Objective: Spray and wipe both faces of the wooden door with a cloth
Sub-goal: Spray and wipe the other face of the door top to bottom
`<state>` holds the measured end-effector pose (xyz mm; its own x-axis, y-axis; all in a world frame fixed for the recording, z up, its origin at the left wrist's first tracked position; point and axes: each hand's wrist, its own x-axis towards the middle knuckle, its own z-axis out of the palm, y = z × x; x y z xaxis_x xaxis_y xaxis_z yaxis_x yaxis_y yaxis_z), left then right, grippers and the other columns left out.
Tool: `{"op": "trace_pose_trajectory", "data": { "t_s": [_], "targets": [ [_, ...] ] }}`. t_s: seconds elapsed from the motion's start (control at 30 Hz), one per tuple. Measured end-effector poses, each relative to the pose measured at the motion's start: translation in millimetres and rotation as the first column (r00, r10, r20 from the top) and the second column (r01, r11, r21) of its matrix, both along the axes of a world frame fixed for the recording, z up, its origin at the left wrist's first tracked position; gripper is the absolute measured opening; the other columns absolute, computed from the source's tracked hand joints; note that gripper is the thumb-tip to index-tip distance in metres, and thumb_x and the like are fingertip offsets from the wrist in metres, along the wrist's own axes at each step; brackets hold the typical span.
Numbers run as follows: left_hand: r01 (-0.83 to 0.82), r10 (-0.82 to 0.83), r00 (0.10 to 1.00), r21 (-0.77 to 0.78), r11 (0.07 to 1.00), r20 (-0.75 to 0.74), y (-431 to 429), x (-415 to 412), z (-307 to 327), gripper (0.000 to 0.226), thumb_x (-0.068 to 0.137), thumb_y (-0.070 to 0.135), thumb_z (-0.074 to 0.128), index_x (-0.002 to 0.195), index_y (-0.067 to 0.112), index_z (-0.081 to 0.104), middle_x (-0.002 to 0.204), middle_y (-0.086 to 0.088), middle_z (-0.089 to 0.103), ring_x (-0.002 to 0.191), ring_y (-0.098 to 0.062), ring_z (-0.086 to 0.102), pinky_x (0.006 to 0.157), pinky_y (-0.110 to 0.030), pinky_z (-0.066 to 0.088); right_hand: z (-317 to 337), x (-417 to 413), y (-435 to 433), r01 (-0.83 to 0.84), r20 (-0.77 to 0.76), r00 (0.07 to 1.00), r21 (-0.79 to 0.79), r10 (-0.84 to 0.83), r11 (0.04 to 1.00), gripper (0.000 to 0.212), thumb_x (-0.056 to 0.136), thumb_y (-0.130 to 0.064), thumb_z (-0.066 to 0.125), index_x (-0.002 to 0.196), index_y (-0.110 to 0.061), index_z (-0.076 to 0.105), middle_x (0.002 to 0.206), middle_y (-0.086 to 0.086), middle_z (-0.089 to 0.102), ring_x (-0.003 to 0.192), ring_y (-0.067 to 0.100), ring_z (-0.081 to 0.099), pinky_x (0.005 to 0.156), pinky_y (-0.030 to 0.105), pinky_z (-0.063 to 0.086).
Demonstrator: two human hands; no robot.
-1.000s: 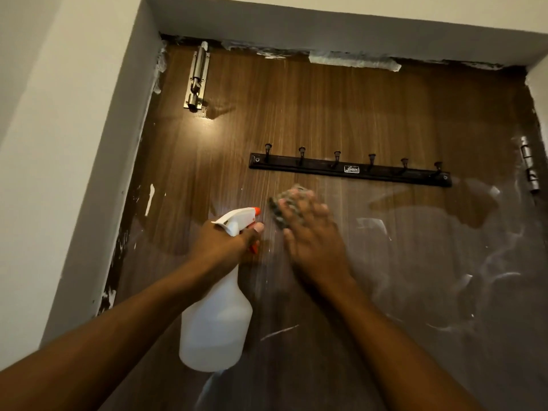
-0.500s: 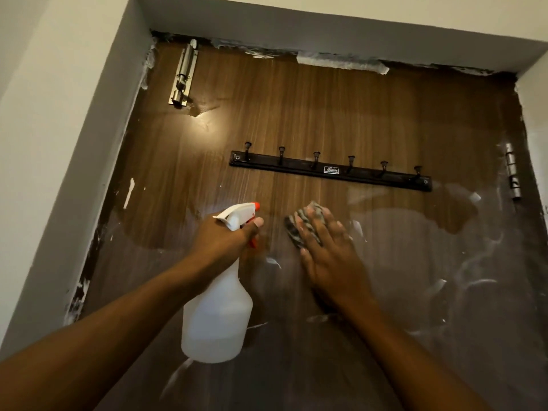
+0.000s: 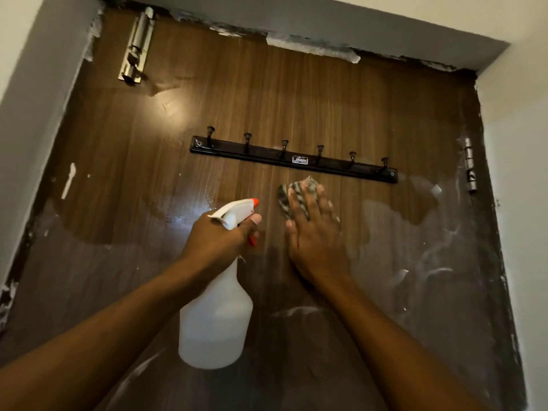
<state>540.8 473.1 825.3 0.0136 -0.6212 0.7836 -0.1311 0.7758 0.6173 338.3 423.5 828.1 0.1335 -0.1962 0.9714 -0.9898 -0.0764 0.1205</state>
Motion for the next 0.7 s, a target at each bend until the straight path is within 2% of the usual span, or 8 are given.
{"op": "trace_pose_trajectory", "data": {
  "t_s": [0.1,0.27,0.37,0.43,0.5,0.57,0.6,0.7],
  "targets": [
    [0.012,-0.012,1.0,0.016,1.0,-0.009,-1,-13,-2,0.055,0.081,0.047,0.061,0.125,0.016,0.05,0.114,-0.007,0.062,0.099,-0.024,0.061,0.089,-0.04,0.052,-30,-47,11,0.004,-0.028,1.0,0.021,-0.003,1.0,0.059,0.105,-0.037,0.03,0.16,-0.028,0.01,0.169,-0.002,0.001,0.155,0.014,-0.009,0.126,0.04,0.0],
    [-0.006,0.006,0.999,0.021,1.0,0.031,3,-32,-16,0.057,0.082,0.045,0.06,0.128,0.012,0.049,0.115,-0.008,0.06,0.1,-0.022,0.058,0.081,-0.031,0.046,-23,-114,21,0.11,0.433,0.897,-0.03,-0.086,0.994,0.063,0.103,-0.039,0.023,0.161,-0.023,0.008,0.169,0.005,0.003,0.155,0.024,-0.002,0.125,0.05,0.011],
    [0.033,-0.034,0.998,0.018,0.999,0.057,5,-43,-14,0.056,0.082,0.046,0.059,0.126,0.012,0.052,0.112,-0.009,0.063,0.1,-0.023,0.06,0.083,-0.032,0.049,21,-107,19,0.098,0.543,0.837,-0.012,-0.075,0.995,0.06,0.107,-0.041,0.024,0.16,-0.029,-0.001,0.169,0.002,-0.006,0.155,0.027,-0.01,0.124,0.054,0.007],
    [0.047,-0.048,0.997,0.024,0.999,0.056,11,-53,-5,0.051,0.083,0.045,0.059,0.121,0.011,0.055,0.107,-0.007,0.064,0.098,-0.021,0.061,0.085,-0.033,0.05,30,-91,17,0.094,0.468,0.88,-0.011,-0.078,0.996,0.059,0.108,-0.04,0.025,0.16,-0.032,-0.002,0.169,0.001,-0.006,0.155,0.027,-0.011,0.125,0.052,0.002],
    [0.052,-0.053,0.998,0.028,0.998,0.044,17,-68,1,0.039,0.084,0.043,0.06,0.11,0.015,0.059,0.099,-0.003,0.064,0.093,-0.018,0.06,0.086,-0.034,0.05,17,-85,13,0.083,0.285,0.956,-0.04,-0.068,0.996,0.058,0.107,-0.039,0.027,0.16,-0.034,0.003,0.169,0.001,-0.002,0.155,0.025,-0.008,0.125,0.049,0.003],
    [0.034,-0.035,0.999,0.024,0.999,0.02,23,-83,4,0.016,0.085,0.041,0.06,0.082,0.025,0.059,0.082,0.004,0.062,0.08,-0.012,0.059,0.076,-0.028,0.048,-7,-94,13,0.052,0.093,0.994,-0.03,-0.049,0.998,0.058,0.106,-0.04,0.029,0.16,-0.035,0.009,0.169,0.001,0.002,0.156,0.023,-0.004,0.125,0.049,0.009],
    [0.027,-0.027,1.0,0.019,0.999,0.013,26,-92,4,0.02,0.086,0.041,0.06,0.071,0.029,0.053,0.075,0.008,0.059,0.074,-0.008,0.056,0.071,-0.025,0.046,-20,-105,14,0.039,-0.004,0.999,-0.004,-0.039,0.999,0.058,0.105,-0.04,0.03,0.16,-0.033,0.012,0.169,0.001,0.004,0.156,0.021,-0.004,0.125,0.048,0.009],
    [0.003,-0.003,1.0,0.016,1.0,0.004,30,-116,2,0.022,0.086,0.043,0.059,0.073,0.028,0.049,0.077,0.008,0.055,0.075,-0.009,0.055,0.074,-0.028,0.046,-47,-155,24,0.006,-0.102,0.995,0.038,-0.002,0.999,0.057,0.104,-0.039,0.032,0.159,-0.03,0.017,0.169,0.0,0.007,0.156,0.017,-0.003,0.126,0.044,0.006]
  ]
}}
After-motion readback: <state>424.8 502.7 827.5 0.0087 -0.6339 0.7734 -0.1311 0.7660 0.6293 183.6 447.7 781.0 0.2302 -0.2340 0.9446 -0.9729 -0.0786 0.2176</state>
